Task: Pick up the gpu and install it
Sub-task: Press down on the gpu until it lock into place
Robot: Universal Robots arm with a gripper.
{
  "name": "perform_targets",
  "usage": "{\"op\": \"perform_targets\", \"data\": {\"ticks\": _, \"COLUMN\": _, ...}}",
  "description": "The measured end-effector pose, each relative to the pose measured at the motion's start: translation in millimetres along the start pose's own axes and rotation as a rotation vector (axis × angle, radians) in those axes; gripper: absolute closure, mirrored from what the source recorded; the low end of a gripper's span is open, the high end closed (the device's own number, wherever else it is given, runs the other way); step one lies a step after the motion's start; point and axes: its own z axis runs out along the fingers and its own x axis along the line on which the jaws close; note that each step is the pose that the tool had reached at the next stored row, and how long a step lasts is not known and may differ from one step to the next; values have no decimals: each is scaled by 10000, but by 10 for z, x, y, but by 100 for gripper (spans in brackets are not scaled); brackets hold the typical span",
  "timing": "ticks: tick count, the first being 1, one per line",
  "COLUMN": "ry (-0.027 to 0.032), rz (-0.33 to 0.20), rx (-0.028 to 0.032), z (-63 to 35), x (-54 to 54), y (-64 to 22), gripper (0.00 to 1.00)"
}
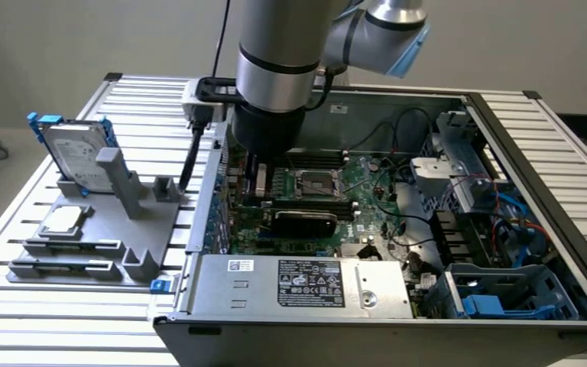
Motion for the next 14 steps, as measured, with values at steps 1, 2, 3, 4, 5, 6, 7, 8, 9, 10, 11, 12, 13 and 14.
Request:
{"op": "perform_targets", "data": {"ticks": 1, "ry": 23, "rz": 5, "rx": -50, "z": 0, "x": 0, "y": 3, "gripper": 89}}
{"op": "perform_targets", "data": {"ticks": 2, "ry": 45, "rz": 10, "rx": -99, "z": 0, "x": 0, "y": 7, "gripper": 89}}
{"op": "perform_targets", "data": {"ticks": 3, "ry": 64, "rz": 15, "rx": -142, "z": -1, "x": -1, "y": 10, "gripper": 89}}
{"op": "perform_targets", "data": {"ticks": 4, "ry": 80, "rz": 17, "rx": -172, "z": -6, "x": 0, "y": 13, "gripper": 89}}
{"op": "perform_targets", "data": {"ticks": 5, "ry": 92, "rz": 20, "rx": -192, "z": -15, "x": 0, "y": 15, "gripper": 89}}
{"op": "perform_targets", "data": {"ticks": 6, "ry": 101, "rz": 21, "rx": -212, "z": -26, "x": -1, "y": 17, "gripper": 89}}
{"op": "perform_targets", "data": {"ticks": 7, "ry": 109, "rz": 23, "rx": -234, "z": -35, "x": -1, "y": 19, "gripper": 89}}
{"op": "perform_targets", "data": {"ticks": 8, "ry": 119, "rz": 25, "rx": -264, "z": -37, "x": -2, "y": 21, "gripper": 89}}
{"op": "perform_targets", "data": {"ticks": 9, "ry": 142, "rz": 30, "rx": -314, "z": -37, "x": -2, "y": 24, "gripper": 89}}
{"op": "perform_targets", "data": {"ticks": 10, "ry": 177, "rz": 36, "rx": -369, "z": -38, "x": -2, "y": 28, "gripper": 89}}
{"op": "perform_targets", "data": {"ticks": 11, "ry": 208, "rz": 43, "rx": -424, "z": -38, "x": -2, "y": 31, "gripper": 89}}
{"op": "perform_targets", "data": {"ticks": 12, "ry": 235, "rz": 47, "rx": -482, "z": -37, "x": -2, "y": 33, "gripper": 89}}
{"op": "perform_targets", "data": {"ticks": 13, "ry": 260, "rz": 51, "rx": -544, "z": -37, "x": -2, "y": 34, "gripper": 89}}
{"op": "perform_targets", "data": {"ticks": 14, "ry": 282, "rz": 56, "rx": -603, "z": -38, "x": -2, "y": 36, "gripper": 89}}
